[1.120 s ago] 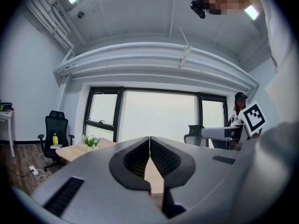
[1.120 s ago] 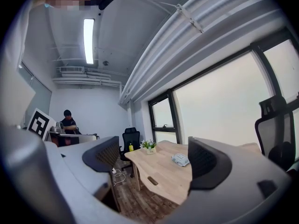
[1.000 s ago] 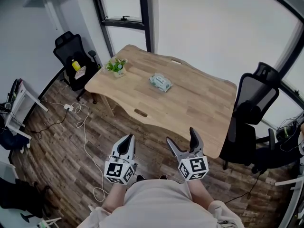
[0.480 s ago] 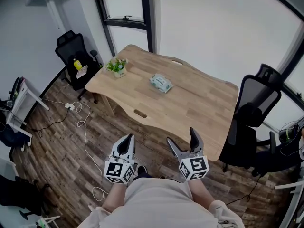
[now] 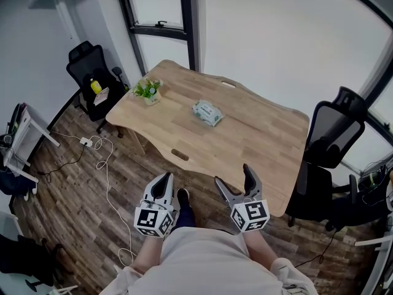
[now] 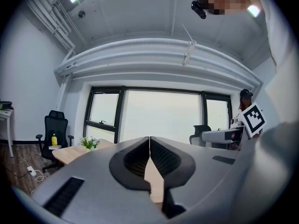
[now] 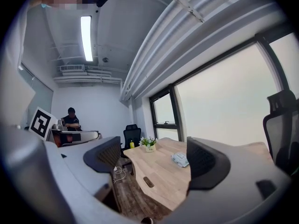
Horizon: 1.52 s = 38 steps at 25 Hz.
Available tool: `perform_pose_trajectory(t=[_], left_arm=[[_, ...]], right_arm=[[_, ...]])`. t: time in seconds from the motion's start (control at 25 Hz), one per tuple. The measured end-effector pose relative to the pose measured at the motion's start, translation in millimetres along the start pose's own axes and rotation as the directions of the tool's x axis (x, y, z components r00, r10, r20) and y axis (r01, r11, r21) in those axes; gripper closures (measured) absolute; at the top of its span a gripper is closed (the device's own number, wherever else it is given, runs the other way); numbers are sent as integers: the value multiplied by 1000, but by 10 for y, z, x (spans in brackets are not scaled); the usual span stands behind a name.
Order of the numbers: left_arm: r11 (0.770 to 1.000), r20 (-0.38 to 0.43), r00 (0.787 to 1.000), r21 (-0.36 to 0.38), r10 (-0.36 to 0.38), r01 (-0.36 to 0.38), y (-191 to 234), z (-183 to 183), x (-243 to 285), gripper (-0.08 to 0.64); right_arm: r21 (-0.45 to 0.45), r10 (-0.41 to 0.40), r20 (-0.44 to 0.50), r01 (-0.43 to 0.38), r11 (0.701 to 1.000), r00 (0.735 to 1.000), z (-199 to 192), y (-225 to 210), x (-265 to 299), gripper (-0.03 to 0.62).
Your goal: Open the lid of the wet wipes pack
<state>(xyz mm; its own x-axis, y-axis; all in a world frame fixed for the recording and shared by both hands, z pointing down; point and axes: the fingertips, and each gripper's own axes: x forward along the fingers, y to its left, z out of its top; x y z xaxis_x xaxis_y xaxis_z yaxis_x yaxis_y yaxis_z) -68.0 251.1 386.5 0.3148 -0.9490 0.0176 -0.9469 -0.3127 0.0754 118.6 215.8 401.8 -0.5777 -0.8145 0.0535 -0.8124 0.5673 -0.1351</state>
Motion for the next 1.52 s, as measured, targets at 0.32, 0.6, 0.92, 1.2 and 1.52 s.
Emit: perform_pose_trajectory(t=[0.32,0.6,0.92,1.2,1.52], left_arm=[[998,-16,998,-19,-54,53,568,-40,745,538],[992,-43,991,-18,-126,125,1164,28,1576,538],[975,-84,971,-16,-223,223,1872,46,2515,538],[950,-105,945,-15,-311,311,2076,21,3093,538],[948,-133,939,-41,-317,315,2030,-104,3366,538]], right_arm=[[-1,-38,-1,38,999,999,42,-175,770,169],[-6,-105,-30,105,994,994,87,-431,1623,170],[-3,-192,-28,192,981,981,205,-647,2541,175],[-23,-269,-52,268,963,962,225,-855,2937,176],[-6,-279,-72,279,960,958,191,-1088,3086,178]])
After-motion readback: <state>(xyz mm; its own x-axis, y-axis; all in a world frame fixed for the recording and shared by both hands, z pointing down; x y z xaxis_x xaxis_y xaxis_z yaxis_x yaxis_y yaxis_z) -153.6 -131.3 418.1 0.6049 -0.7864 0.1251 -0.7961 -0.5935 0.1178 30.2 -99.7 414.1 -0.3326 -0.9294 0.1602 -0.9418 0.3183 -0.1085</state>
